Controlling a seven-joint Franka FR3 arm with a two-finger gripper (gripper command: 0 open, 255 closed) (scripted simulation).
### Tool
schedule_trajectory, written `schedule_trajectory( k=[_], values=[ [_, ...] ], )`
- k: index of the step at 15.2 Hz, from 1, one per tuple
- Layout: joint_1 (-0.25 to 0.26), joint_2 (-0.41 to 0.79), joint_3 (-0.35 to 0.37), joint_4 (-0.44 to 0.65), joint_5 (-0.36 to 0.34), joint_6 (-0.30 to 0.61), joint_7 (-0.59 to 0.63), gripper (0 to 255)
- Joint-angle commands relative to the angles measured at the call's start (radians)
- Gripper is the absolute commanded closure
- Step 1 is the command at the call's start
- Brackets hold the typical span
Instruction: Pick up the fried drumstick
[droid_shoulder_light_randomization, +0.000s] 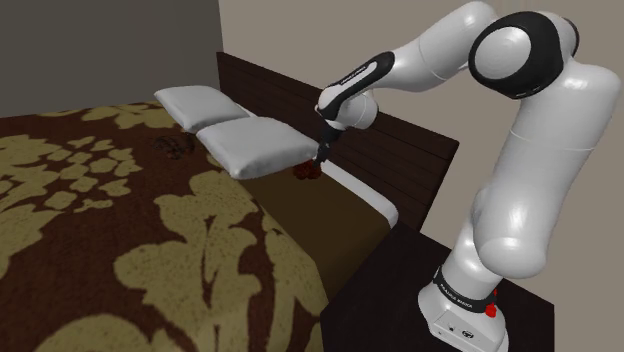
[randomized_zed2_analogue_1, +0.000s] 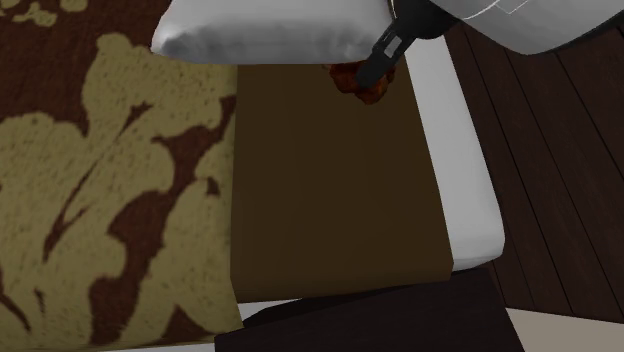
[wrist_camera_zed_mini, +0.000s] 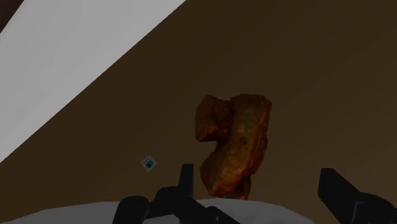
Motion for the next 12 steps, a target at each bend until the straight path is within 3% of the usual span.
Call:
schedule_trajectory(
  k=[1,7,9,10,12],
  values=[
    [-0.009,0.039,0.008,0.023,0.055,0.012,-0.060,0],
    [-0.026,0.108,0.038,0.017,0.161,0.068,-0.151,0],
    [-0.027,0.108,0.038,0.016,0.161,0.068,-0.151,0],
    [-0.027,0.107,0.037,0.017,0.158,0.066,-0.149,255],
    [-0.026,0.106,0.037,0.016,0.158,0.067,-0.149,255]
  ],
)
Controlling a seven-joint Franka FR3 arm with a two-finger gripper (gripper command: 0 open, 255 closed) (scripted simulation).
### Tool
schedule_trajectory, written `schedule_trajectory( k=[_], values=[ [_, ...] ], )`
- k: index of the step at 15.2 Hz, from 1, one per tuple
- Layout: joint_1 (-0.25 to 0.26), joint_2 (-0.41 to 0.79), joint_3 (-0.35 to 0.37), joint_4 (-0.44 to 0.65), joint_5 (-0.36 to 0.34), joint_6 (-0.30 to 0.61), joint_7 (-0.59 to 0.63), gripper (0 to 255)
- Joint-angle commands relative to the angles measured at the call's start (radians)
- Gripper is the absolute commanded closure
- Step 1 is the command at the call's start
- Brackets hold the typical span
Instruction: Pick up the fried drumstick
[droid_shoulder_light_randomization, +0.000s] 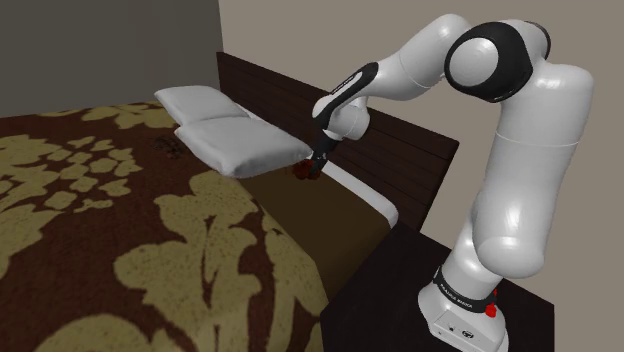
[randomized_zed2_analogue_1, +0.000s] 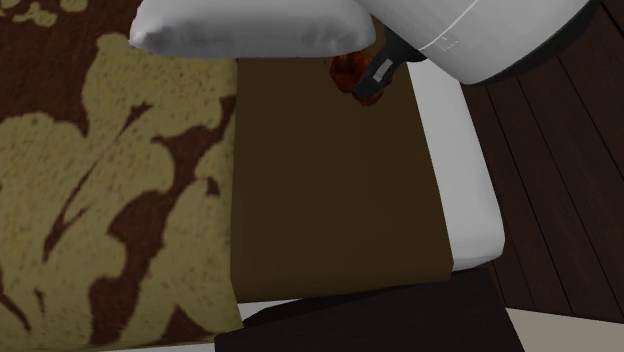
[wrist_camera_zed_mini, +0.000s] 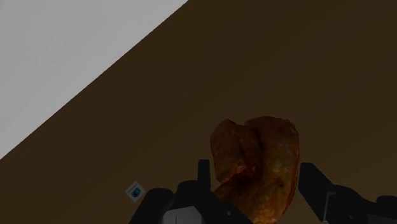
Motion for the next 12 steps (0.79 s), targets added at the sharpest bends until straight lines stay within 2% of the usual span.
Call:
schedule_trajectory(
  k=[1,7,12],
  values=[
    [0.000,0.002,0.001,-0.001,0.001,0.001,-0.001,255],
    [0.000,0.004,0.001,0.000,0.002,0.001,-0.002,255],
    [0.015,-0.050,-0.023,0.004,-0.078,-0.040,0.068,255]
  ],
)
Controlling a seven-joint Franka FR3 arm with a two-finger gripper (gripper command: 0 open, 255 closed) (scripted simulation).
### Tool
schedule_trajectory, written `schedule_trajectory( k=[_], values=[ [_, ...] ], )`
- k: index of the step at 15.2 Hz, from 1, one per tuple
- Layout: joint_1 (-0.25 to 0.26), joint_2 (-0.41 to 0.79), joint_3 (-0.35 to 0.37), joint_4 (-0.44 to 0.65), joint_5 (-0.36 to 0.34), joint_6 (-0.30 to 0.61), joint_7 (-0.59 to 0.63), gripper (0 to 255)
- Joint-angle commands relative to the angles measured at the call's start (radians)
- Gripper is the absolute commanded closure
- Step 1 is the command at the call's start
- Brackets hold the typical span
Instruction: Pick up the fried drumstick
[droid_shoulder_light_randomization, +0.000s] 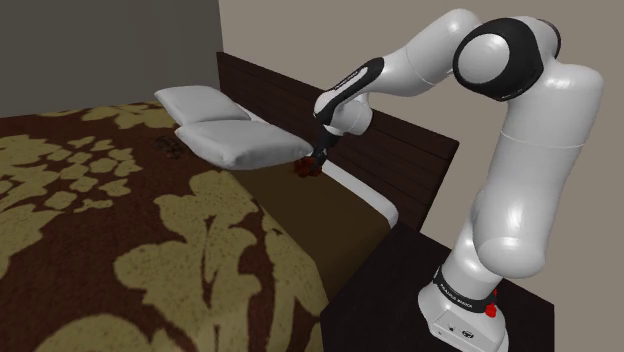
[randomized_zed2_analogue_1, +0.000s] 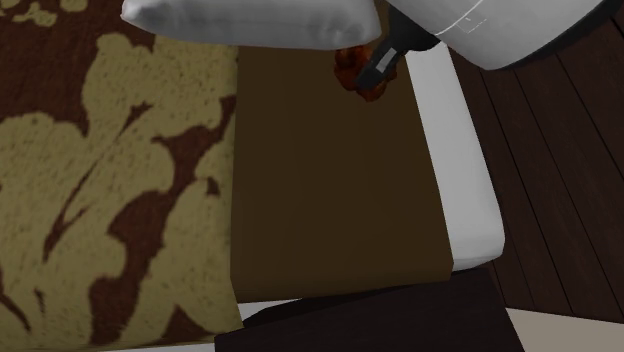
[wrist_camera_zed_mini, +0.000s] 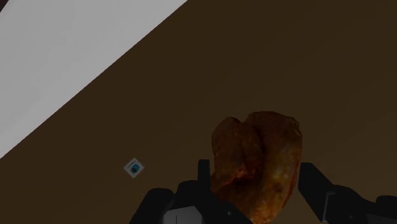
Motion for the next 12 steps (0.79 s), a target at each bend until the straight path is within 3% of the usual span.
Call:
schedule_trajectory(
  k=[1,10,12],
  values=[
    [0.006,-0.022,-0.009,0.004,-0.033,-0.018,0.029,255],
    [0.017,-0.106,-0.032,0.032,-0.157,-0.105,0.138,255],
    [0.017,-0.108,-0.032,0.032,-0.159,-0.106,0.139,255]
  ],
)
